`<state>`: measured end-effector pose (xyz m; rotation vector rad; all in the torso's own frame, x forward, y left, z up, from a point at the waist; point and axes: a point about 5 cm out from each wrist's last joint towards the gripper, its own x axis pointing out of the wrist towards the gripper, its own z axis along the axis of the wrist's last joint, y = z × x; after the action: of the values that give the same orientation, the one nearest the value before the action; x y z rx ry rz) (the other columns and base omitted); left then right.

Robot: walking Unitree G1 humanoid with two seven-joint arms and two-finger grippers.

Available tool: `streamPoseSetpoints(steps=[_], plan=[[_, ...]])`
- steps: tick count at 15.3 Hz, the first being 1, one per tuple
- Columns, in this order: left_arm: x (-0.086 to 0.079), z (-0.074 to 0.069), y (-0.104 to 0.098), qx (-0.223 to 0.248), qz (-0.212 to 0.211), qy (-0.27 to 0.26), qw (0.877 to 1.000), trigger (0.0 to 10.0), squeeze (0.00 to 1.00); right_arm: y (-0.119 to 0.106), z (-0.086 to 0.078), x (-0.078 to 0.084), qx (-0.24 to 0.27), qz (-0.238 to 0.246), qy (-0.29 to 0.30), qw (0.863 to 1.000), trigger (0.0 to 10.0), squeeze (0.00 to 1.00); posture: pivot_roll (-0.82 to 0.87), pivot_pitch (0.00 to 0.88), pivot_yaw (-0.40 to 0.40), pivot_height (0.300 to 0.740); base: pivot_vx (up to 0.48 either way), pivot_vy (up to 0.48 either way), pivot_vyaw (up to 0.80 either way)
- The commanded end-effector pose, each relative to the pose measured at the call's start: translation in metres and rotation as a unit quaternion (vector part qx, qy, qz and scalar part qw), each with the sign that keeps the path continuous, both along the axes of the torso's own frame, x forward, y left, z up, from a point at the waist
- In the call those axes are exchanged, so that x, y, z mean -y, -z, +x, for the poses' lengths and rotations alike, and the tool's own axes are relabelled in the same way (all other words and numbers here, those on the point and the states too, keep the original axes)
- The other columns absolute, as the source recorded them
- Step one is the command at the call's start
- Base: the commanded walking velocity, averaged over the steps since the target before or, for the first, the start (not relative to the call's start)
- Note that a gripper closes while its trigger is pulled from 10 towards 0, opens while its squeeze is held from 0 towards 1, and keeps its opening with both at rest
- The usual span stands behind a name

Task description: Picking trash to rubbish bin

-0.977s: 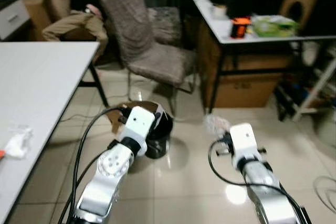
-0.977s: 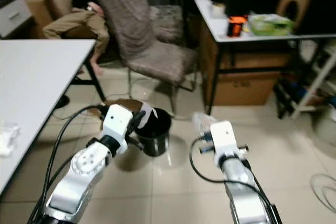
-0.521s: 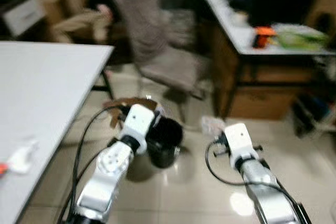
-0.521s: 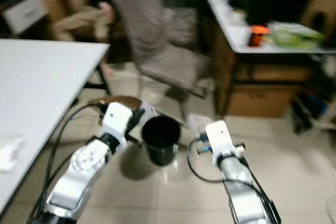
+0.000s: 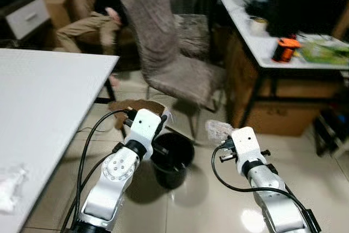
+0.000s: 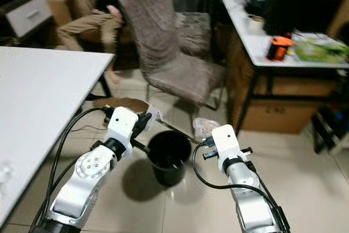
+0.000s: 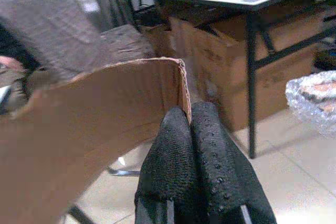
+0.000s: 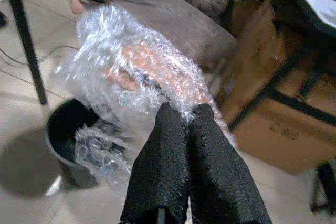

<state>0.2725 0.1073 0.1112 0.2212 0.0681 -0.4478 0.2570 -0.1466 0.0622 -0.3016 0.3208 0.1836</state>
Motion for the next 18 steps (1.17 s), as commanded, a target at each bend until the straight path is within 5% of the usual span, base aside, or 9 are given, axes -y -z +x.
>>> streamPoseSetpoints(steps=[1,13,18], plan=[[-0.006,0.004,-0.001,0.004,0.011,-0.007,1.000,10.0,0.00,-0.001,0.001,-0.006,-0.001,0.008,-0.011,1.000,10.0,0.00,-0.19,0.000,0.006,0.740,0.390,0.000,0.00],[-0.004,0.005,0.000,0.001,0.011,-0.001,1.000,10.0,0.00,0.008,0.007,-0.009,-0.024,0.006,-0.035,0.999,10.0,0.00,-0.20,0.000,0.008,0.740,0.385,0.000,0.00],[-0.016,-0.003,0.004,-0.011,0.017,-0.019,1.000,10.0,0.00,0.017,0.013,-0.013,-0.043,-0.008,-0.081,0.996,10.0,0.00,-0.19,0.034,0.000,0.740,0.384,0.000,0.00]])
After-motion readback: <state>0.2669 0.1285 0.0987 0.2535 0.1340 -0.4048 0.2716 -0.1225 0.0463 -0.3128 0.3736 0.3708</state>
